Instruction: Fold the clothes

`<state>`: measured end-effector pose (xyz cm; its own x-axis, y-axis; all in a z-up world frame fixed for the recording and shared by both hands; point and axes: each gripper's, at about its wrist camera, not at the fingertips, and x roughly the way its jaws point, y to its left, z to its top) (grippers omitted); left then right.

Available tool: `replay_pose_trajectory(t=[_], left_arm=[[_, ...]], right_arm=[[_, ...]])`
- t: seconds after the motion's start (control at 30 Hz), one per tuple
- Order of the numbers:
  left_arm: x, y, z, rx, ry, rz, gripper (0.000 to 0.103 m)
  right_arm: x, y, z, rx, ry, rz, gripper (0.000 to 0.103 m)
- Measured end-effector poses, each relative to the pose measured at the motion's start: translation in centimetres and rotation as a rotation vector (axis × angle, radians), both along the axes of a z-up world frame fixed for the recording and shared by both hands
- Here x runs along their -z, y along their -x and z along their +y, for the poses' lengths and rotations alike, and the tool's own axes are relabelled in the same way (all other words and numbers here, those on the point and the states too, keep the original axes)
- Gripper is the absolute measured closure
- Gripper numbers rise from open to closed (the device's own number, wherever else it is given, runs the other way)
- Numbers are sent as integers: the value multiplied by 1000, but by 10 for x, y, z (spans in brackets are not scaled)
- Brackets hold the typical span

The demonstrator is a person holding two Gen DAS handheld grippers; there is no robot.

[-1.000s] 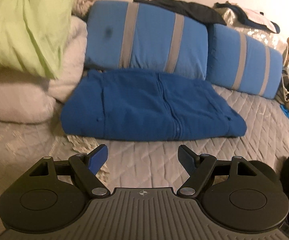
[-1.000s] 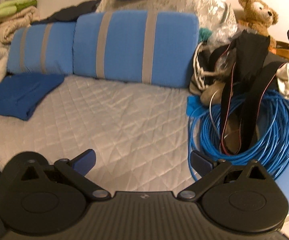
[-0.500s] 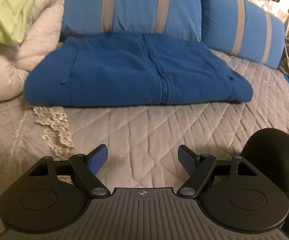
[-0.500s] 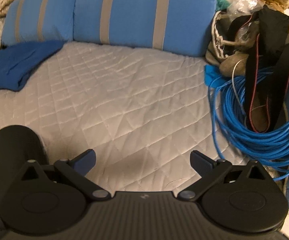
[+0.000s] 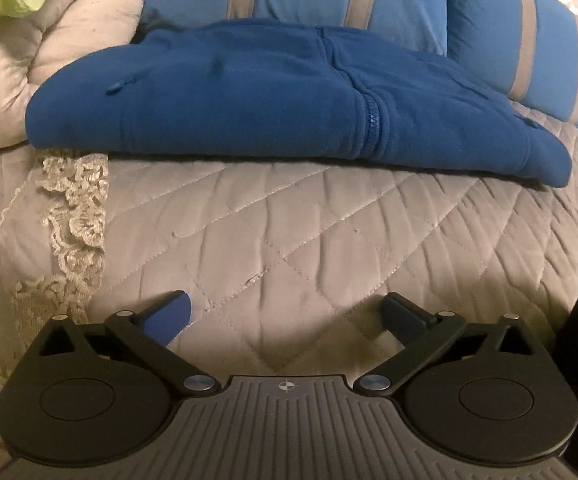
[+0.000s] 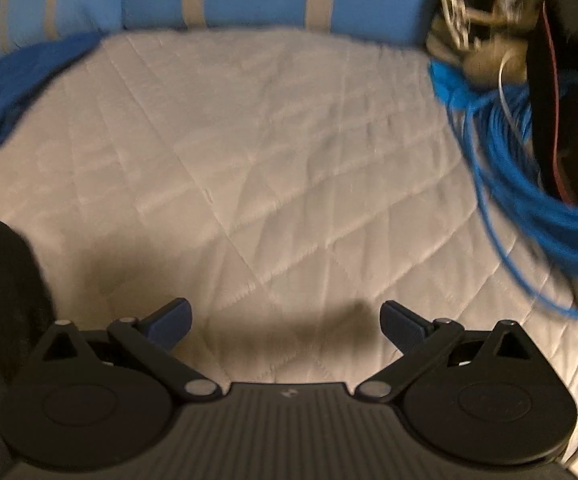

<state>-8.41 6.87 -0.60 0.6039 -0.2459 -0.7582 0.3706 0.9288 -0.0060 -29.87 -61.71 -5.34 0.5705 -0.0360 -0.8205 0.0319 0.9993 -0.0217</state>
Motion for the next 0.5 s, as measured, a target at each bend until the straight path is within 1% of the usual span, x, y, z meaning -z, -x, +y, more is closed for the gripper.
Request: replay_pose_trajectory(t=[0.03,0.07,0.2,0.33,0.5], left_arm=[[1,0,1,-3,5,-4,0],[2,0,2,-6,10,-9,0],[1,-3,4,3,20,-19,0],[3,-10,-1,-19,33,-28,0],[2,-20,-9,-19,20,-42,0]], right_arm=[[5,0,0,14,-5,-6,0],[6,1,0,28,-13,-32,0],[8,-4,2,62,-17,-66,0],[7,-13,7,85,-6,-86,0],[8,-27,6,120,0,-103,0]])
